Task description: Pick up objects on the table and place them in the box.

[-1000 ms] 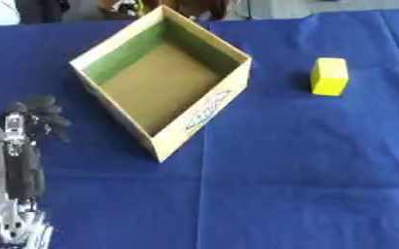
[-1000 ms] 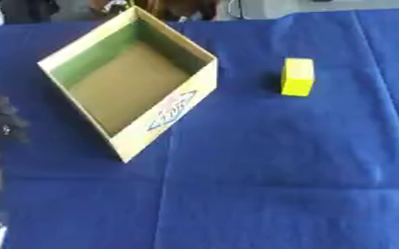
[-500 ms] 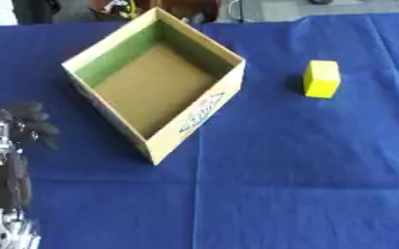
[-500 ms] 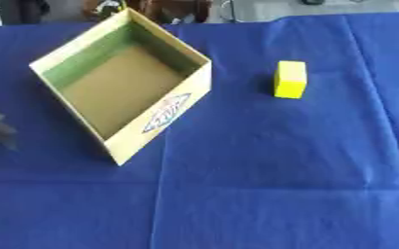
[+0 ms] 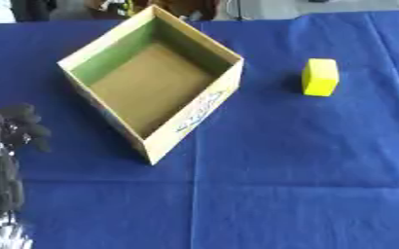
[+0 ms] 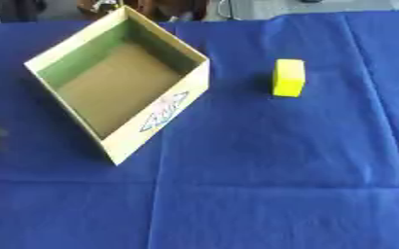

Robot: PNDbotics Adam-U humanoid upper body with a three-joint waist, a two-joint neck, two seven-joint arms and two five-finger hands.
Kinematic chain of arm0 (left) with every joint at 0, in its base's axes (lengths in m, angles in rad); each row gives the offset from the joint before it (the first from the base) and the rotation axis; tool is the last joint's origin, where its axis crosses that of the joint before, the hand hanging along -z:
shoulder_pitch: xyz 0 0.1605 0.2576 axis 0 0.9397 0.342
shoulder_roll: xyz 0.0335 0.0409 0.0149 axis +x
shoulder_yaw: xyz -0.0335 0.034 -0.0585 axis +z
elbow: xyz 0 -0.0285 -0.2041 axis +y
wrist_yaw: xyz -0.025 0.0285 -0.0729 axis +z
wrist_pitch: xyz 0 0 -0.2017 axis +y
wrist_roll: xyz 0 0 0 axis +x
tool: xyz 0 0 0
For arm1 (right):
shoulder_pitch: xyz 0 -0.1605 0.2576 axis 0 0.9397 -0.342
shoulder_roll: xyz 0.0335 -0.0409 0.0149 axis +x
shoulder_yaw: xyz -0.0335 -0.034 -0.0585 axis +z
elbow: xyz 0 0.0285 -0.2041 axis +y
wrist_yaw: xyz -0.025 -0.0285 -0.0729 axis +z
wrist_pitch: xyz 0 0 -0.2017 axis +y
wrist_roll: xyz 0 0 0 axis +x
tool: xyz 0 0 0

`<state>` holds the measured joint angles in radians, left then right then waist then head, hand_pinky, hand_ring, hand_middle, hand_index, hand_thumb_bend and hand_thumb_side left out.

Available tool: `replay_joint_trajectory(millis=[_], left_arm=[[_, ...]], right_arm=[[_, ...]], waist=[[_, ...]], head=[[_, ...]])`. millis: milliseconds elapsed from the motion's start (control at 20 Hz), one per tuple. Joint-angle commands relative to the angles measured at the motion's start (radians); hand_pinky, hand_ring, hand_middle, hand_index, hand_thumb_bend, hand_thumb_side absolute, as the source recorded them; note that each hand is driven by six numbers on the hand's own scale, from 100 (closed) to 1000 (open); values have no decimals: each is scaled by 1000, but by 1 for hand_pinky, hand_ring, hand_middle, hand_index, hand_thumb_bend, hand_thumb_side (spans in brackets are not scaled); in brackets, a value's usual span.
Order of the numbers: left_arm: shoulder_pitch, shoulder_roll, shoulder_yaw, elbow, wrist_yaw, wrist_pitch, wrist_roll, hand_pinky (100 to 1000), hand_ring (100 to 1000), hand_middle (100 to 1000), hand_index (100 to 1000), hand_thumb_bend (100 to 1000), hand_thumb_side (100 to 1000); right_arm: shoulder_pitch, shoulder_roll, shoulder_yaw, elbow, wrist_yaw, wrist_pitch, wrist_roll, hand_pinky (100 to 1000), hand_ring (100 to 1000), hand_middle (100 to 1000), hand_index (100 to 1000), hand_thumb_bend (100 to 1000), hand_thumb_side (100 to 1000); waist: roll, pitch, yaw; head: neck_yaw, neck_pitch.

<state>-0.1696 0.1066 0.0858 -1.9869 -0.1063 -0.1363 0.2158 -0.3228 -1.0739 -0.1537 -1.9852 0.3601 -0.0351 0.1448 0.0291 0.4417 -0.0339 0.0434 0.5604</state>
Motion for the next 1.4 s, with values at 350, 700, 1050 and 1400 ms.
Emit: replay_joint_trajectory(millis=[350, 700, 1050, 1400], left_arm=[[-2, 34, -13, -13, -1, -1, -17, 294, 451, 491, 631, 100, 882], [-2, 36, -18, -13, 2, 1, -24, 293, 451, 491, 631, 100, 885], [-4, 34, -21, -13, 4, 3, -29, 292, 451, 491, 630, 100, 886], [-5, 32, -24, -13, 6, 3, -35, 291, 451, 491, 630, 100, 886]], right_arm=[[-65, -161, 28, 61, 16, -1, 311, 940, 953, 896, 999, 513, 753], [-161, -158, 78, 197, 21, -43, 443, 945, 957, 908, 1000, 554, 683], [-172, -148, 124, 237, 43, -58, 530, 948, 964, 929, 1000, 578, 570], [-177, -137, 152, 249, 53, -50, 568, 946, 965, 934, 1000, 566, 567]], waist=[[-16, -10, 13], [-24, -10, 26], [-25, -5, 31], [-22, -3, 34]], head=[[-28, -25], [-49, -33], [-60, -38], [-66, -38]])
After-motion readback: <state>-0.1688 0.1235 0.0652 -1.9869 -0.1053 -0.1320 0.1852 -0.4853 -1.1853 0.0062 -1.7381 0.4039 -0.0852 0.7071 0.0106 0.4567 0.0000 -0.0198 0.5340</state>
